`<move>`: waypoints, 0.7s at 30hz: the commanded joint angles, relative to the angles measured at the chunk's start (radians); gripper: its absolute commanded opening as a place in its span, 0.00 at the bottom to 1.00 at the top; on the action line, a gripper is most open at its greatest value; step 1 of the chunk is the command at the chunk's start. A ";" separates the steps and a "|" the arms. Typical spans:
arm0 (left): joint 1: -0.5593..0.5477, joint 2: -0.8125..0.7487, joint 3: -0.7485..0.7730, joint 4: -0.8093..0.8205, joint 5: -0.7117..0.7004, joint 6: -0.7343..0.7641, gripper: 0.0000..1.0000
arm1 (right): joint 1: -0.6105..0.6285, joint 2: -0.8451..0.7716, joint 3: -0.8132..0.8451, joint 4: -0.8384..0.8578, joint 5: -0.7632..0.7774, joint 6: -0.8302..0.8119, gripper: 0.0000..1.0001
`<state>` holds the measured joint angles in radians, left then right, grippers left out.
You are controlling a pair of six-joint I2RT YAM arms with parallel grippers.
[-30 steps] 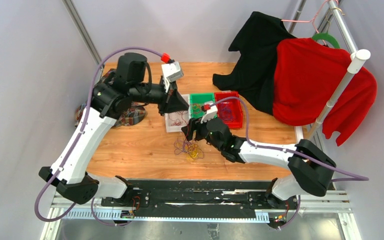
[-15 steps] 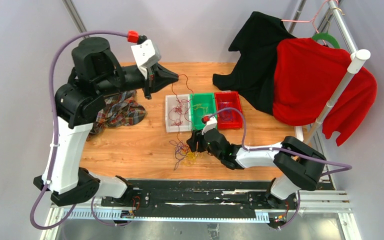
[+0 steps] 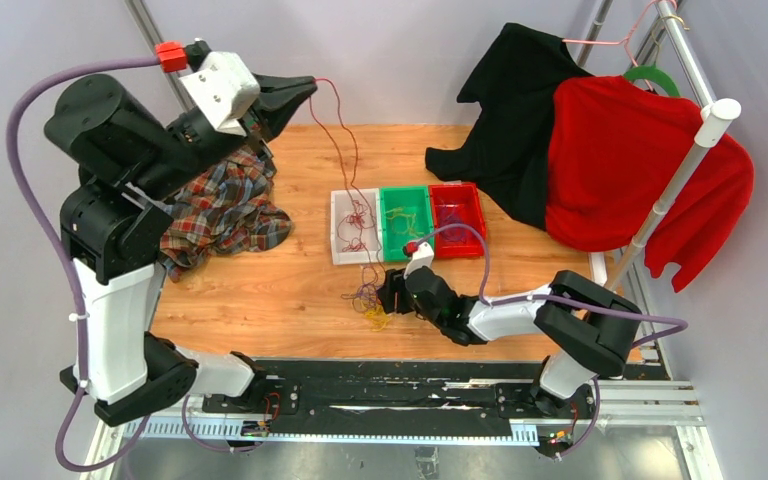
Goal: Untangle the cables
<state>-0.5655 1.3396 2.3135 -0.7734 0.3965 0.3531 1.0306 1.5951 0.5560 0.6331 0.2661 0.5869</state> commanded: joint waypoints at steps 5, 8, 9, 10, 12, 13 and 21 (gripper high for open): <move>-0.006 -0.073 -0.050 0.247 -0.103 0.019 0.00 | 0.029 -0.062 -0.045 0.006 0.049 -0.008 0.61; -0.007 -0.090 -0.080 0.363 -0.121 0.018 0.00 | 0.031 -0.064 -0.049 -0.010 0.054 -0.006 0.61; -0.006 -0.090 -0.079 0.402 -0.137 0.020 0.00 | 0.032 -0.059 -0.052 -0.010 0.054 -0.002 0.61; -0.005 -0.083 -0.069 0.432 -0.153 0.022 0.00 | 0.034 -0.053 -0.055 -0.007 0.052 0.001 0.61; -0.006 -0.058 -0.020 0.451 -0.159 0.041 0.00 | 0.039 -0.046 -0.057 -0.004 0.054 0.005 0.61; -0.006 -0.045 0.006 0.451 -0.156 0.049 0.00 | 0.042 -0.048 -0.057 -0.004 0.060 0.006 0.62; -0.006 -0.026 0.004 0.564 -0.205 0.121 0.00 | 0.053 -0.092 -0.073 -0.003 0.068 -0.015 0.66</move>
<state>-0.5659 1.3136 2.3310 -0.3325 0.2405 0.4290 1.0657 1.5379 0.5041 0.6266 0.2993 0.5835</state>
